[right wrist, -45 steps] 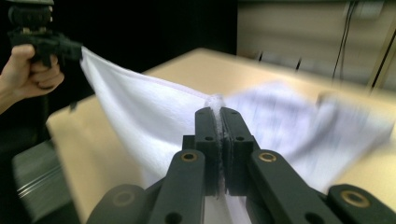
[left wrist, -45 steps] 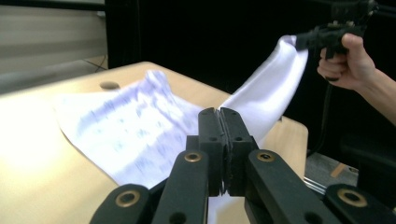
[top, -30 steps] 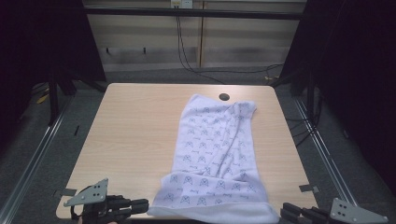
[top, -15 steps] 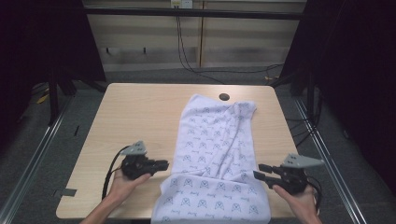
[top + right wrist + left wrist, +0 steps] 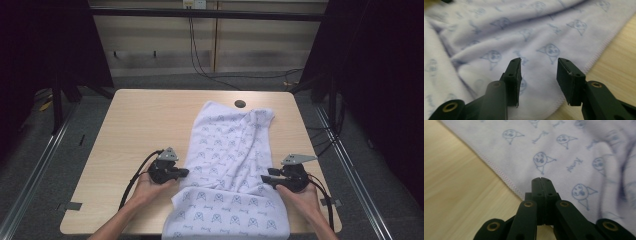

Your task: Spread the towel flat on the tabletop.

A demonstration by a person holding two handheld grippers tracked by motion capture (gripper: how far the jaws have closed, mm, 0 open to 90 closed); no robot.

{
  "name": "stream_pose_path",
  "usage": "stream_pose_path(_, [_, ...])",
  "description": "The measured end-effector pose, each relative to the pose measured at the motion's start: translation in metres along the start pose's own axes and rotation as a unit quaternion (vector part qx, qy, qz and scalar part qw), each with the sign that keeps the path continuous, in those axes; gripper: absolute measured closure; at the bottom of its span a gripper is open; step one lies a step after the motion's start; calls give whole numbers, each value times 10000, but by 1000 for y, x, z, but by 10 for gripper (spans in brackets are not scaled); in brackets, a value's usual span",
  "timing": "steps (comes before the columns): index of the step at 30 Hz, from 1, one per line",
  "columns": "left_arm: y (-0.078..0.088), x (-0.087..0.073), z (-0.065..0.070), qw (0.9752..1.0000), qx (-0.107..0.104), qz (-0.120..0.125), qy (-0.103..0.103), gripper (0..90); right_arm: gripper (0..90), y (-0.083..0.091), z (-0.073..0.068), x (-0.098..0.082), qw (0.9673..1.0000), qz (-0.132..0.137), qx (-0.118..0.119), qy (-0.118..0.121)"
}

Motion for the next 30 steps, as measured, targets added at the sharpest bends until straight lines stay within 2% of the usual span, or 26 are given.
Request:
stream_pose_path(2, [9,-9,-8,9996,-74,-45,269,900,536,-5,1,-2,9997,-195,-132,-19])
stream_pose_path(3, [12,-13,-10,9995,-94,-38,301,900,532,-9,0,-5,9995,-288,-89,-10])
stream_pose_path(4, [16,-17,-14,9992,-172,-23,349,900,570,-13,-3,-5,9991,-350,-179,142])
stream_pose_path(5, [19,-21,-17,9991,-153,-45,393,900,570,-13,-3,-5,9991,-350,-179,142])
stream_pose_path(6, [24,-25,-20,9988,-157,-48,464,900,618,-14,-3,-4,9988,-372,-215,232])
stream_pose_path(8, [29,-31,-24,9980,-232,-46,593,900,719,-14,-3,-4,9984,-372,-329,260])
stream_pose_path(9, [30,-33,-24,9979,-242,-39,592,900,830,-13,-2,-4,9982,-447,-305,266])
stream_pose_path(11, [32,-35,-25,9978,-272,-27,600,900,877,-9,2,-4,9976,-540,-410,169])
stream_pose_path(12, [30,-34,-27,9972,-270,2,704,896,885,-5,5,-1,9977,-531,-389,179])
stream_pose_path(13, [26,-31,-30,9964,-270,31,807,882,892,2,9,1,9987,-349,-367,68])
stream_pose_path(14, [23,-28,-31,9960,-300,62,839,854,894,8,13,5,9993,-196,-317,-84])
stream_pose_path(15, [21,-25,-31,9958,-324,73,855,823,895,11,15,6,9991,-177,-368,-82])
stream_pose_path(16, [18,-22,-31,9957,-323,122,860,763,895,11,16,4,9989,-208,-415,-49])
stream_pose_path(17, [16,-21,-30,9957,-324,136,858,763,895,11,16,4,9989,-208,-415,-49])
stream_pose_path(18, [15,-19,-29,9955,-349,131,875,756,893,8,14,-1,9993,-237,-280,-61])
stream_pose_path(19, [14,-19,-26,9955,-427,111,833,756,893,8,14,-1,9993,-237,-280,-61])
stream_pose_path(21, [16,-20,-19,9972,-402,26,631,832,892,4,9,-7,9989,-419,-209,-10])
stream_pose_path(23, [21,-23,-13,9973,-493,-29,535,875,891,7,-6,-20,9985,-544,-41,39])
stream_pose_path(25, [28,-28,-2,9972,-616,-102,415,878,891,9,-10,-23,9985,-541,12,37])
stream_pose_path(28, [36,-34,11,9970,-717,-198,221,880,891,24,-29,-42,9978,-652,118,46])
stream_pose_path(29, [39,-35,14,9966,-749,-246,236,880,891,24,-29,-42,9978,-652,118,46])
stream_pose_path(30, [43,-39,20,9953,-894,-312,218,880,893,27,-32,-46,9976,-674,163,42])
Point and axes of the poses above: each handheld gripper's, and its own axes: y roughly backward along the jaws, x roughly out of its top, z roughly to its right, the point moved 4 cm from there along -y, roughly forward along the jaws, and after that the axes turned 10 degrees about x, right-handed, at the moved point
